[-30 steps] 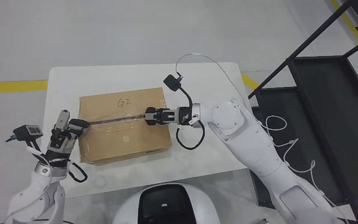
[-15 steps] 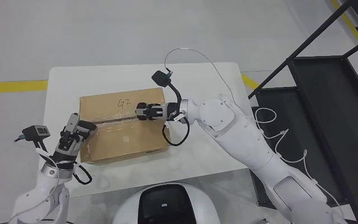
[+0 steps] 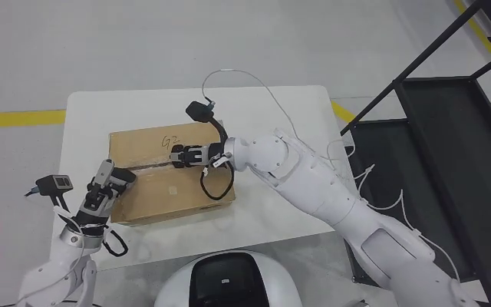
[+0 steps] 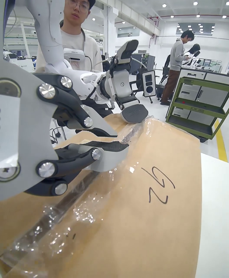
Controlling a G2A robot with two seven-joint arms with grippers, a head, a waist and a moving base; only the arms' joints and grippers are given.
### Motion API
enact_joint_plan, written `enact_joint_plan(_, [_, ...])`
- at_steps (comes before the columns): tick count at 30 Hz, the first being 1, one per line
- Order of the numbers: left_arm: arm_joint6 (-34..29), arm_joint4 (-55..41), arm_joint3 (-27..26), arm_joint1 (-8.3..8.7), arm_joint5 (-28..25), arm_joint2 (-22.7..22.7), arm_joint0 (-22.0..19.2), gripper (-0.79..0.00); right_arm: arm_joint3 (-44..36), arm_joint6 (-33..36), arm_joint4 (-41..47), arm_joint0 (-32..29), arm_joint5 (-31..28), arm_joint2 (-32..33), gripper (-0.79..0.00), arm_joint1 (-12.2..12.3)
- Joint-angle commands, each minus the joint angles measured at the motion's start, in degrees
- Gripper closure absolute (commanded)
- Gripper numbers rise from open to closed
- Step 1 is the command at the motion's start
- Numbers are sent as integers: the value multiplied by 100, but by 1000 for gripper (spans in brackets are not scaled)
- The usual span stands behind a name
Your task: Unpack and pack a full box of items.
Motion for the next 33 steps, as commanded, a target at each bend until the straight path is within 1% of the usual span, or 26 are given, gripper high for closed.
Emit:
enact_joint_plan(1, [6, -2, -2, 0, 8, 17, 0, -785, 74, -13, 6, 104, 66, -108, 0, -65])
enact_joint_plan(11, [0, -58, 85, 7, 1, -15, 6, -785, 376, 22, 152, 513, 503, -386, 0, -338])
enact_joint_plan(20, [-39, -159, 89, 14, -53, -111, 118, -785, 761, 212, 141, 815, 1138, -637, 0, -556])
enact_joint_plan(26, [-16, -202, 5, 13, -47, -107, 135, -785, 786, 309, -7, 789, 1363, -626, 0, -580])
enact_joint_plan(33, [109, -238, -35, 8, 16, -81, 31, -785, 493, 458, -282, 528, 1666, -444, 0, -478])
